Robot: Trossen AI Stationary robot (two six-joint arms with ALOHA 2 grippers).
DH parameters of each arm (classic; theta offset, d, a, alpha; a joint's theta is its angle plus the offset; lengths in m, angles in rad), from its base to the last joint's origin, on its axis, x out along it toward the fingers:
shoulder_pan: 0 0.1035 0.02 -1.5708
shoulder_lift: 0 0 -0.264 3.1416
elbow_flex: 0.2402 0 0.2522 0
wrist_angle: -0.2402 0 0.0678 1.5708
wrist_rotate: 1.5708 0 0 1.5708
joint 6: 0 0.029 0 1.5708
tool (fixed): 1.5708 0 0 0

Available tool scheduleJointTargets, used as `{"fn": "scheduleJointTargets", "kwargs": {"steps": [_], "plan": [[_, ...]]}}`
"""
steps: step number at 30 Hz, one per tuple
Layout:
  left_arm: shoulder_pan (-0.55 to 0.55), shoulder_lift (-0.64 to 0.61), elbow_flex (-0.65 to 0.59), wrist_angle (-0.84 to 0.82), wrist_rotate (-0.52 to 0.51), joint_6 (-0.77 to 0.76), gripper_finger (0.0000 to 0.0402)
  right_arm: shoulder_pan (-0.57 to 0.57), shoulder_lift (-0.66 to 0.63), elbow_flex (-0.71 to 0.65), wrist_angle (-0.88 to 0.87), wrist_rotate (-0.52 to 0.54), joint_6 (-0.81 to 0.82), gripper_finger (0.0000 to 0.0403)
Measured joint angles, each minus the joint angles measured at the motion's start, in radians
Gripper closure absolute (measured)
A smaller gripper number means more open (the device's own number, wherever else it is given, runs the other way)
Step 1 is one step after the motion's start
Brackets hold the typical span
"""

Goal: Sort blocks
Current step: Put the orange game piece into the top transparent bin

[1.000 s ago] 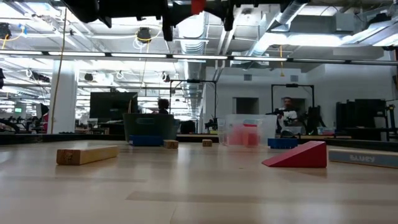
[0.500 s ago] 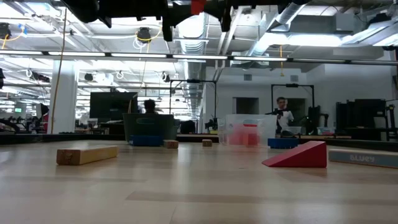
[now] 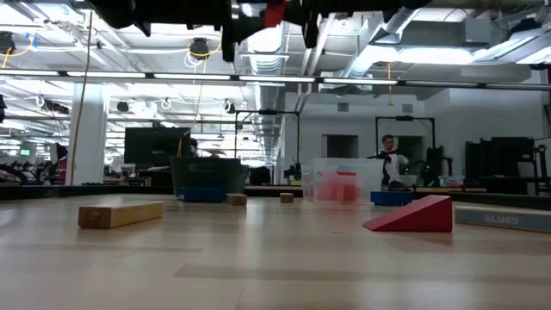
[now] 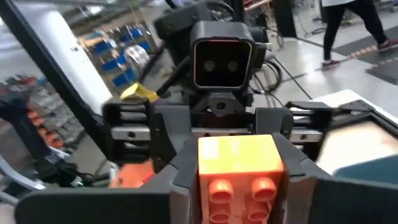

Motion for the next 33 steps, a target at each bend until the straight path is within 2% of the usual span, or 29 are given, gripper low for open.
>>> {"fn": "scheduleJointTargets", "kwargs": {"steps": [5, 11, 14, 20, 22, 27, 33], "plan": [[0.008, 0.001, -0.001, -0.074, -0.018, -0.018, 0.0167, -0.015, 0.002, 0.024, -0.083, 0.003, 0.003, 0.0289], [0.039, -0.052, -0.003, -0.238, -0.025, -0.012, 0.0101, -0.052, 0.0, 0.105, -0.317, -0.003, -0.049, 0.0283], [0.059, -0.106, -0.005, -0.365, -0.044, -0.015, 0.0095, -0.097, -0.002, 0.139, -0.447, 0.007, -0.049, 0.0283], [0.081, -0.232, -0.005, -0.684, -0.112, -0.088, 0.0094, -0.211, 0.001, 0.132, -0.693, 0.177, -0.089, 0.0281], [0.081, -0.266, -0.005, -0.786, -0.132, -0.127, 0.0093, -0.254, 0.001, 0.105, -0.712, 0.212, -0.093, 0.0281], [0.078, -0.303, -0.005, -0.999, -0.139, -0.206, 0.0093, -0.355, 0.002, 0.042, -0.698, 0.217, -0.093, 0.028], [0.052, -0.258, -0.005, -1.088, -0.135, -0.21, 0.0103, -0.42, 0.002, -0.031, -0.675, 0.219, -0.094, 0.028]]}}
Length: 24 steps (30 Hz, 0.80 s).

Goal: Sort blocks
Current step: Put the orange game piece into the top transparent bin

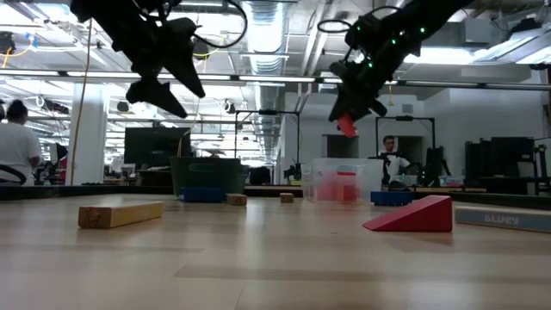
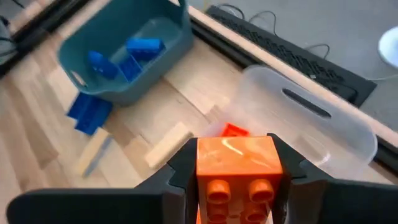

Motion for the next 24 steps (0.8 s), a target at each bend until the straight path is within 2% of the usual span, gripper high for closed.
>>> {"fn": "scheduleJointTargets", "kwargs": {"steps": [5, 9, 15, 19, 24], "plan": [[-0.008, 0.055, 0.0, 0.029, 0.01, 0.007, 0.0113, -0.011, 0.047, -0.017, -0.007, -0.01, -0.002, 0.0279], [-0.008, 0.081, 0.0, 0.066, 0.015, 0.005, 0.0115, -0.011, 0.134, 0.014, 0.003, -0.011, -0.008, 0.0279], [-0.008, 0.076, 0.0, 0.049, 0.017, -0.042, 0.0116, -0.019, 0.257, 0.104, -0.026, -0.009, 0.004, 0.0279], [-0.009, 0.076, 0.0, 0.027, 0.018, -0.049, 0.0116, -0.019, 0.339, 0.17, -0.083, 0.05, -0.017, 0.0279], [-0.031, 0.076, 0.0, 0.009, 0.018, 0.017, 0.0116, -0.026, 0.412, 0.247, -0.128, 0.064, -0.05, 0.0275]]}}
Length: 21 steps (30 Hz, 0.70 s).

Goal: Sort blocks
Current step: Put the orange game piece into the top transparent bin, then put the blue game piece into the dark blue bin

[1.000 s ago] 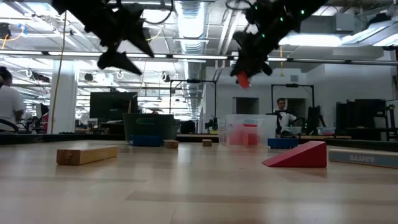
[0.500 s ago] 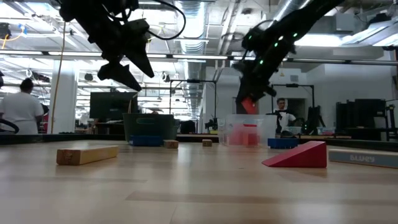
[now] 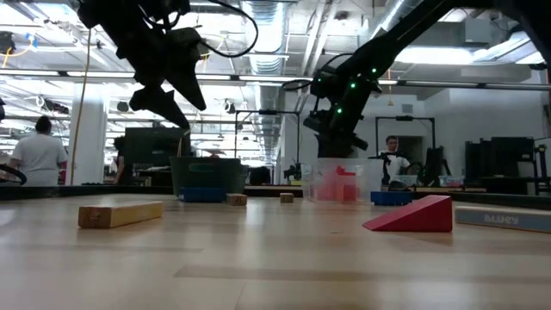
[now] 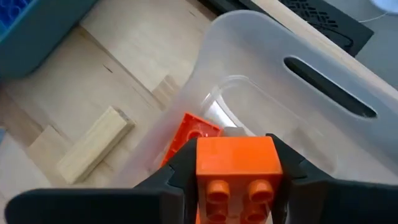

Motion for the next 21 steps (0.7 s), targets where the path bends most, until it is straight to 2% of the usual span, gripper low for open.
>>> {"fn": "scheduleJointTargets", "kwargs": {"steps": [5, 11, 16, 21], "plan": [[-0.029, 0.0, 0.0, -0.007, 0.0, 0.065, 0.0116, -0.007, 0.044, 0.05, -0.058, -0.005, -0.027, 0.0237], [-0.037, 0.002, 0.0, -0.005, 0.01, 0.065, 0.0116, -0.02, 0.023, 0.07, -0.12, -0.023, -0.054, 0.0173], [-0.044, 0.046, 0.0, 0.007, 0.032, 0.027, 0.0116, -0.013, -0.087, 0.098, -0.159, -0.019, -0.077, 0.016], [-0.082, 0.162, 0.014, 0.052, 0.037, -0.023, 0.0116, 0.054, -0.243, 0.098, -0.161, 0.048, -0.086, 0.0159]]}}
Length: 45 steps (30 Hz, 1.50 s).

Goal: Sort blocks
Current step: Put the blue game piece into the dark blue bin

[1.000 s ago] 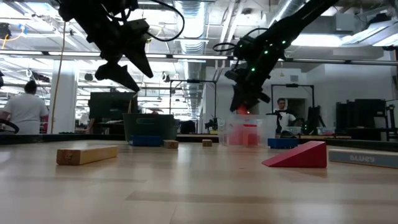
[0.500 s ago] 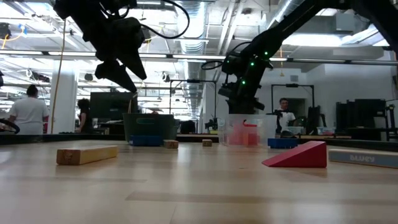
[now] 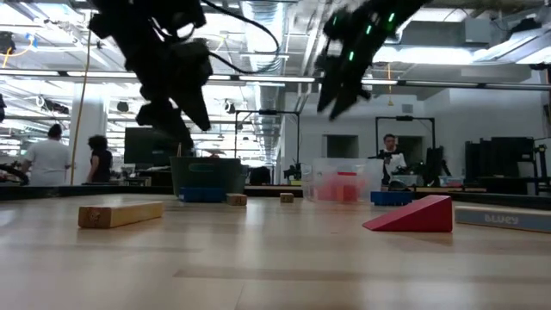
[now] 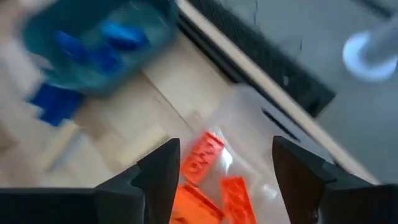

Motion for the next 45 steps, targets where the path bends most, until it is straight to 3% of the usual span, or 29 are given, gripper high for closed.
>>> {"fn": "scheduleJointTargets", "kwargs": {"steps": [5, 10, 15, 20, 27, 32, 37, 45], "plan": [[-0.029, 0.145, 0.094, -0.034, 0.001, 0.06, 0.0116, 0.087, -0.124, 0.0, -0.007, 0.011, -0.013, 0.0159], [-0.042, 0.243, 0.198, -0.234, 0.02, 0.044, 0.0116, 0.199, -0.216, 0.0, -0.067, 0.058, 0.011, 0.0159], [-0.028, 0.286, 0.234, -0.35, -0.106, -0.091, 0.0116, 0.338, -0.255, 0.0, -0.119, 0.191, 0.045, 0.0159], [0.011, 0.286, 0.226, -0.345, -0.227, -0.313, 0.0116, 0.438, -0.252, -0.001, -0.116, 0.238, 0.087, 0.0159], [0.014, 0.285, 0.217, -0.28, -0.376, -0.486, 0.0116, 0.514, -0.252, -0.024, -0.105, 0.254, 0.169, 0.0159], [0.015, 0.285, 0.142, -0.179, -0.42, -0.641, 0.0116, 0.574, -0.252, -0.024, -0.079, 0.258, 0.195, 0.0159], [0.019, 0.285, 0.07, 0.026, -0.407, -0.642, 0.0116, 0.619, -0.252, -0.024, -0.077, 0.302, 0.2, 0.0159], [0.057, 0.285, 0.065, -0.058, -0.437, -0.58, 0.0116, 0.62, -0.252, -0.024, -0.073, 0.302, 0.206, 0.0159]]}}
